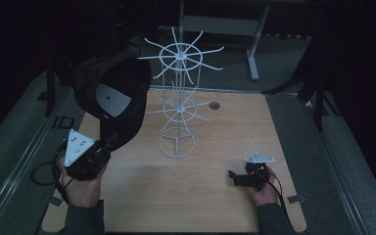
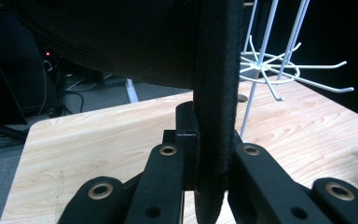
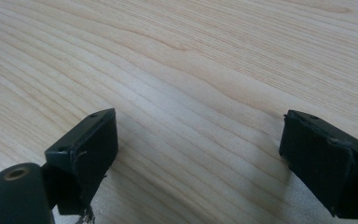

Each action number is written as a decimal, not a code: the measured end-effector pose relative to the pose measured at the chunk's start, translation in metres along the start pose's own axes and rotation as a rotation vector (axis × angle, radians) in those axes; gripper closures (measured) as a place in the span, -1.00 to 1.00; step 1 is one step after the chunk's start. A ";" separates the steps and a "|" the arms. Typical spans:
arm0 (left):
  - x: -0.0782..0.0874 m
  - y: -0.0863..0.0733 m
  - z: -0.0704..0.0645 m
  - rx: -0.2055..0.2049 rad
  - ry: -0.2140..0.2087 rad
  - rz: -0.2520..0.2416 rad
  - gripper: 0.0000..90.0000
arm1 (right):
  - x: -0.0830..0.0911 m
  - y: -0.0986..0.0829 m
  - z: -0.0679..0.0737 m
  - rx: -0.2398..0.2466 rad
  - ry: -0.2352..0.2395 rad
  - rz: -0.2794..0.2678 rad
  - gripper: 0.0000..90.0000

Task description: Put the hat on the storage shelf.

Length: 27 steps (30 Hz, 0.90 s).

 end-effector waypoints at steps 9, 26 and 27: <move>-0.006 0.000 0.000 0.008 -0.001 0.003 0.92 | 0.000 0.000 0.000 0.001 -0.001 -0.001 -0.75; -0.020 0.000 -0.006 -0.029 0.020 -0.002 0.91 | 0.000 0.000 0.000 0.004 0.000 0.000 -0.75; -0.021 -0.001 -0.007 -0.034 0.022 -0.002 0.91 | 0.000 0.000 0.000 0.003 0.000 0.000 -0.75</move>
Point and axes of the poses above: each handheld gripper's, and its own axes: x roughly backward along the jaws, y roughly out of its top, z roughly to its left, the point moved 9 cm from there along -x, roughly forward along the jaws, and after that the axes turned 3 degrees about -z, right-handed, at the moved point
